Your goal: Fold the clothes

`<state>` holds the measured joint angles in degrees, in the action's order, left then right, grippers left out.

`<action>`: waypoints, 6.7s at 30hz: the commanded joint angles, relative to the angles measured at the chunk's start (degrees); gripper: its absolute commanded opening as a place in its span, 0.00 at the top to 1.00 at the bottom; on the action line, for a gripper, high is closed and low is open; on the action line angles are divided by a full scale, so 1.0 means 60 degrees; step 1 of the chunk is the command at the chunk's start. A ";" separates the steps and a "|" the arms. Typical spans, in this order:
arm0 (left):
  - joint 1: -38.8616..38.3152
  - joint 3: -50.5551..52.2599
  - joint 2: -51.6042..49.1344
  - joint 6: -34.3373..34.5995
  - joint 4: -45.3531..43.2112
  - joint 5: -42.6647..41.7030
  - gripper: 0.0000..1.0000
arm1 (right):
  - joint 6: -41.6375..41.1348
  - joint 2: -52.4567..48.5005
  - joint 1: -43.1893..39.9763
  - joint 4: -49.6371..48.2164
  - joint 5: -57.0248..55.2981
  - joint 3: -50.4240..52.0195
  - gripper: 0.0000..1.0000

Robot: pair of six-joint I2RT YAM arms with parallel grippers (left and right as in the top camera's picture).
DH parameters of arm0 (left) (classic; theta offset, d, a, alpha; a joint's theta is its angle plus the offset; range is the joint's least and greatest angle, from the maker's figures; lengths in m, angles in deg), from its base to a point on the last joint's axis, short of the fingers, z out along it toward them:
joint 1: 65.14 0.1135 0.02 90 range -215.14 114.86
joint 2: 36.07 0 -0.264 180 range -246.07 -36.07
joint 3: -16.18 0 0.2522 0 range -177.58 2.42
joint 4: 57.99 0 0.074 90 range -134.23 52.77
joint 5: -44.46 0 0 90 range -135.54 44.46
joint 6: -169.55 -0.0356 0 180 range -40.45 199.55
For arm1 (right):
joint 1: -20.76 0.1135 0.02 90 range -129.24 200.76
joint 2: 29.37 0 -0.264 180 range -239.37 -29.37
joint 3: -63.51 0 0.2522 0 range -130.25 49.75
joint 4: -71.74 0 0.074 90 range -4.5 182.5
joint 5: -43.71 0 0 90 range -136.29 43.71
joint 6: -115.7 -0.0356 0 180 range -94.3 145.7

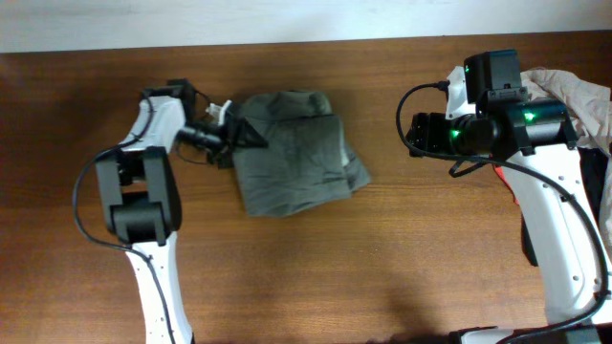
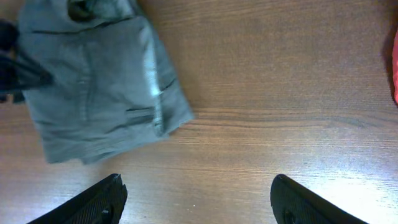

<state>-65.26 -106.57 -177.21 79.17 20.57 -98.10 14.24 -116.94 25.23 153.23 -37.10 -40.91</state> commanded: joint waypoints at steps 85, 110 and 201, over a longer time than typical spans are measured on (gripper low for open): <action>0.6779 0.0769 0.2601 0.1920 0.0991 0.3085 0.59 | 0.0124 0.0219 -0.0062 0.0678 -0.0109 -0.0051 0.23; 0.4462 0.1432 0.5144 -0.1005 -0.1945 0.8149 0.95 | 0.0011 0.0219 -0.0062 0.0725 -0.0029 -0.0051 0.23; -0.3912 0.0284 1.0517 -0.0044 0.1395 1.2156 0.01 | 0.1333 0.2357 -0.0062 0.0517 0.0321 -0.1967 0.01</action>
<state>-88.49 -105.04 -114.19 77.93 28.83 -26.39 21.85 -102.95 25.23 156.40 -35.07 -51.90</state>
